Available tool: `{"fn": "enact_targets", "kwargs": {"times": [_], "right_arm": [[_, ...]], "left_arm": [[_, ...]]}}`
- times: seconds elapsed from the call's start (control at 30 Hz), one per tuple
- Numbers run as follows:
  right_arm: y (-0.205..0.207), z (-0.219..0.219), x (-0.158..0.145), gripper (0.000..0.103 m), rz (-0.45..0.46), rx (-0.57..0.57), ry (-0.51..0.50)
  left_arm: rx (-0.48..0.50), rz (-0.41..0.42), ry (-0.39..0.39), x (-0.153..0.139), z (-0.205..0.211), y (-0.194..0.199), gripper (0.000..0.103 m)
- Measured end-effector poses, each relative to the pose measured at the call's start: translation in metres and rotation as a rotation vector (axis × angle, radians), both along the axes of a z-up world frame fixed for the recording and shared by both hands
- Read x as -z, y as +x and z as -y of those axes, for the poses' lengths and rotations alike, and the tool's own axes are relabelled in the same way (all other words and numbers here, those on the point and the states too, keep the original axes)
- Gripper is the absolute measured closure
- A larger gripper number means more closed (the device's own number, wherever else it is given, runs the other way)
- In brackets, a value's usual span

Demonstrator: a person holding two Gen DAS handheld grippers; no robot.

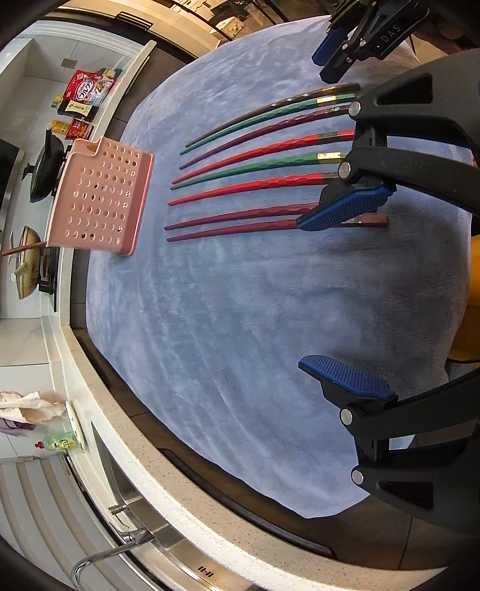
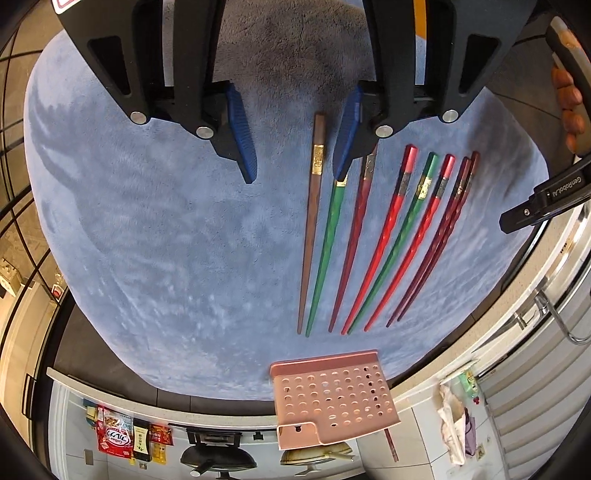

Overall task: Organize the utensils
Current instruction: 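Grasp a dark red chopstick with the left tool while the right tool grasps the brown chopstick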

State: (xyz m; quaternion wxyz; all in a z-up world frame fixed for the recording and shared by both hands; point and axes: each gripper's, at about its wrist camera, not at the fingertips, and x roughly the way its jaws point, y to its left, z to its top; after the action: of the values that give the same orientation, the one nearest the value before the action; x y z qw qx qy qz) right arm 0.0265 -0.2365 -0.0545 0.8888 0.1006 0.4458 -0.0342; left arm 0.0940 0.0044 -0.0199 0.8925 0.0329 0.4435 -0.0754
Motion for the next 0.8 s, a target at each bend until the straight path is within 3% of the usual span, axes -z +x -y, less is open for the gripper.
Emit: {"fn": "enact_targets", "kwargs": {"times": [0.3, 0.8], "right_arm": [[0.002, -0.007, 0.013, 0.080, -0.031, -0.023, -0.008], [0.002, -0.006, 0.017, 0.094, -0.035, -0.024, -0.022]], "left_arm": [[0.015, -0.023, 0.001, 0.008, 0.004, -0.005, 0.037], [0.048, -0.060, 0.000, 0.023, 0.012, -0.011, 0.036]]}}
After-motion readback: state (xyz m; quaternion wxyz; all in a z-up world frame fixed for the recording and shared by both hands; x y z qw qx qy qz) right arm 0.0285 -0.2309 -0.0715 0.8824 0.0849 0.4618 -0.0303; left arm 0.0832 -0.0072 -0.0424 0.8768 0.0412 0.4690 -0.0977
